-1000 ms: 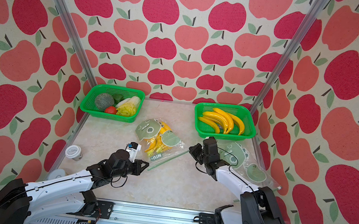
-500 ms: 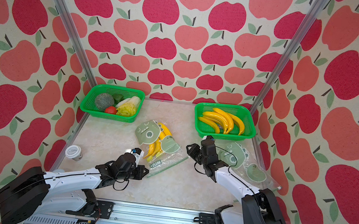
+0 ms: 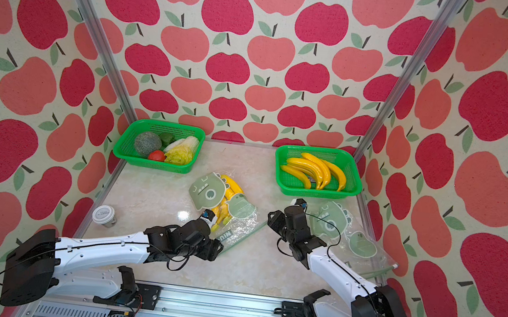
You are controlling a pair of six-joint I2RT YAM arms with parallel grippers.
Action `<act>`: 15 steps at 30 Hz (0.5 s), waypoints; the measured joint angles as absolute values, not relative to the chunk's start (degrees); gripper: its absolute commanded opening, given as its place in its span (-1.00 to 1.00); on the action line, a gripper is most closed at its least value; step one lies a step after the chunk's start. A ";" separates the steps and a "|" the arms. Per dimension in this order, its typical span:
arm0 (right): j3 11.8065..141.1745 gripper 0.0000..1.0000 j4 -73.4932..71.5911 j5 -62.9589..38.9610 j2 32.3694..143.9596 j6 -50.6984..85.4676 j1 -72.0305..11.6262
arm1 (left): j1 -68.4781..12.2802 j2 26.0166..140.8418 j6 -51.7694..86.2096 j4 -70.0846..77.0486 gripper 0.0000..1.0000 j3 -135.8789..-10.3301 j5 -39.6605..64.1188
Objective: Open the zip-top bag and take out the banana
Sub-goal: Open the zipper of the food storage bag at the center of the board.
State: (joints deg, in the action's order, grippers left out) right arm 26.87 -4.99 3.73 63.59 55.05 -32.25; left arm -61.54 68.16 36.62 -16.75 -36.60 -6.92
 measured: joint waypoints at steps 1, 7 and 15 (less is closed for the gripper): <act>26.85 -0.05 -4.45 4.51 62.72 54.65 -32.25 | -63.13 68.66 34.72 -18.72 0.96 -38.61 -9.32; 24.43 -0.02 -2.50 7.77 57.14 53.76 -32.25 | -67.88 80.53 24.23 -23.16 0.96 -50.76 -19.18; 22.83 0.00 0.08 10.92 50.37 52.53 -32.25 | -68.40 97.51 15.64 -25.08 0.96 -60.38 -25.32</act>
State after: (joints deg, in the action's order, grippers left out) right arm 22.83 0.08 10.92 50.37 52.53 -32.25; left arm -68.40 97.51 15.64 -25.08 -60.38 -25.32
